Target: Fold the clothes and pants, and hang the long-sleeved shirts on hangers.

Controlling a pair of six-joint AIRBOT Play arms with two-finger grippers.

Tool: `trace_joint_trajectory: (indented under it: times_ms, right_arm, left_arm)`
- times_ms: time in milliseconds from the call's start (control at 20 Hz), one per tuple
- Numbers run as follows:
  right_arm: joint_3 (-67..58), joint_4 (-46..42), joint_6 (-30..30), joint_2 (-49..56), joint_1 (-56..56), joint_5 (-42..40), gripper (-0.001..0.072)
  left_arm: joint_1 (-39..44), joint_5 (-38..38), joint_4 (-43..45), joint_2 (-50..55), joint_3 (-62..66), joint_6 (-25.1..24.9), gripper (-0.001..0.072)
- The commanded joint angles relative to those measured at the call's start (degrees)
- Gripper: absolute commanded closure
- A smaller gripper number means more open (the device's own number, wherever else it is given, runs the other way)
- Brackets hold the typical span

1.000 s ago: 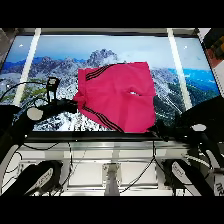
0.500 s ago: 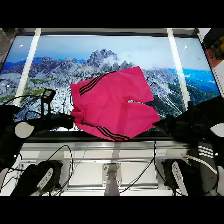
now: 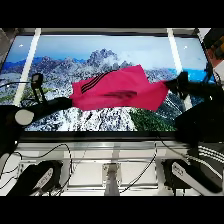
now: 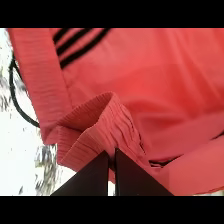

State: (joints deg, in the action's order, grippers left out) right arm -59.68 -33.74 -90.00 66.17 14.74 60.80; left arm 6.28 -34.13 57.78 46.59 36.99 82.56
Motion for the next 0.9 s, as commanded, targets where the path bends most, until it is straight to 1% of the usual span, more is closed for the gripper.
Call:
trace_joint_trajectory:
  times_ms: [0,150,200,250,300,350,400,450,500,550,600,650,750,850]
  right_arm:
    - [-10.9,1.1,0.1,13.8,-6.4,-11.3,0.0706]
    - [-16.9,0.7,-3.5,21.8,-12.3,-23.5,0.0706]
    - [-18.3,0.9,-4.2,23.9,-14.5,-29.9,0.0705]
    - [-19.5,0.9,-4.8,25.6,-16.6,-37.8,0.0705]
    - [-20.5,1.1,-7.2,27.0,-18.4,-46.5,0.0704]
    - [-21.4,1.2,-8.6,28.3,-20.3,-54.3,0.0703]
    - [-22.5,1.2,-9.0,29.5,-21.8,-61.1,0.0653]
    - [-23.6,1.2,-9.0,30.5,-22.5,-63.9,0.0629]
    - [-24.7,1.0,-8.9,31.1,-22.5,-63.3,0.0538]
    - [-25.3,0.4,-8.9,31.5,-22.3,-62.0,0.0395]
    - [-25.3,-0.2,-8.9,31.6,-21.7,-60.5,0.0266]
    - [-25.3,-1.1,-8.9,31.6,-20.9,-58.0,0.0259]
    - [-25.3,-2.6,-8.9,31.6,-18.4,-50.8,0.0163]
    - [-25.6,-5.5,-8.2,31.3,-15.0,-41.0,0.0172]
  left_arm:
    - [-2.8,16.5,-12.9,8.0,0.7,3.2,0.0694]
    - [-1.9,26.9,-21.9,14.0,0.7,3.2,0.0692]
    - [-0.7,32.5,-25.8,16.1,0.7,3.2,0.0691]
    - [0.8,39.8,-29.0,18.0,0.9,3.2,0.0690]
    - [2.4,47.5,-29.5,20.0,1.4,3.2,0.0674]
    - [3.6,53.5,-29.1,21.9,2.3,3.3,0.0516]
    - [4.8,57.7,-26.8,23.9,3.8,3.9,0.0169]
    - [5.1,59.0,-23.5,25.7,5.5,5.8,-0.0013]
    - [5.1,58.9,-21.3,27.1,7.4,8.9,-0.0012]
    - [5.1,58.8,-18.7,28.1,9.2,10.6,-0.0012]
    - [5.0,58.8,-15.4,28.6,10.8,10.7,-0.0012]
    - [4.8,58.8,-12.3,28.6,11.8,10.7,-0.0012]
    - [4.5,58.6,-6.3,27.8,13.0,10.6,-0.0011]
    - [4.3,55.4,0.5,25.5,13.0,10.4,0.0000]
